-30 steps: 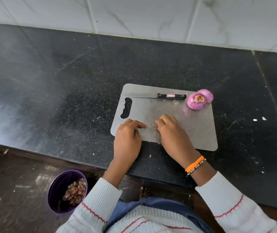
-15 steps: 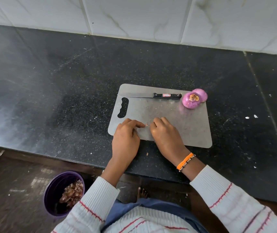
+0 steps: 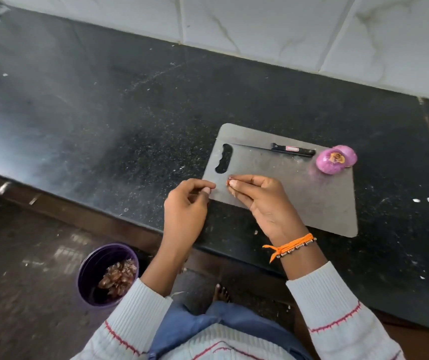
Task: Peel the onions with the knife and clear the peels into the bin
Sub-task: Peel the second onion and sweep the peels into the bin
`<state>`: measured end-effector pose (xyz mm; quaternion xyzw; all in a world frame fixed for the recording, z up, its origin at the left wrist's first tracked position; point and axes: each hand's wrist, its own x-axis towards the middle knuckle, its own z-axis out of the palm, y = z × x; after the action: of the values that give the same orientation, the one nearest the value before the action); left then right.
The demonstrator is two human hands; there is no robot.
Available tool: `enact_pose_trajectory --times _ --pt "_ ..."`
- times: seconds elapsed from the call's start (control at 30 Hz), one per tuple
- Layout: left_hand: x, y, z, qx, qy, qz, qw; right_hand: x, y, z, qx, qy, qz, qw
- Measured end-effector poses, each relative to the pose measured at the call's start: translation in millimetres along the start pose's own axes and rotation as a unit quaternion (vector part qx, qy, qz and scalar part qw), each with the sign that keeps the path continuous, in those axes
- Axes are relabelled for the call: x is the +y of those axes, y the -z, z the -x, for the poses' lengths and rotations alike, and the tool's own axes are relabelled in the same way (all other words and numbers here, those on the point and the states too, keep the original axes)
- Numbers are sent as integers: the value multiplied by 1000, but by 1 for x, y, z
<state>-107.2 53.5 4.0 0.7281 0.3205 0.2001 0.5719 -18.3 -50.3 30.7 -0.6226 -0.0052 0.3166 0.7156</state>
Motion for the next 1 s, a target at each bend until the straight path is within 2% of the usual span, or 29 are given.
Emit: enact_pose_trajectory --times 0.13,0.23,0.4,0.67,0.87,1.0 --pt "-17 54 16 86 49 79 992 11 -59 14 -93 -82 -84 989" --pt "-37 98 32 155 67 89 982 30 -106 28 -150 -144 -115 971" --pt "-80 157 61 247 131 107 954 81 -181 42 -188 -241 -123 944" --pt "-213 233 66 292 280 141 904 216 -270 25 -118 -340 -113 926" --pt "-334 259 43 290 356 140 877 352 -295 -28 -43 -332 -76 939" --pt "-429 262 26 265 385 135 874 455 -299 -77 -29 -300 37 953"
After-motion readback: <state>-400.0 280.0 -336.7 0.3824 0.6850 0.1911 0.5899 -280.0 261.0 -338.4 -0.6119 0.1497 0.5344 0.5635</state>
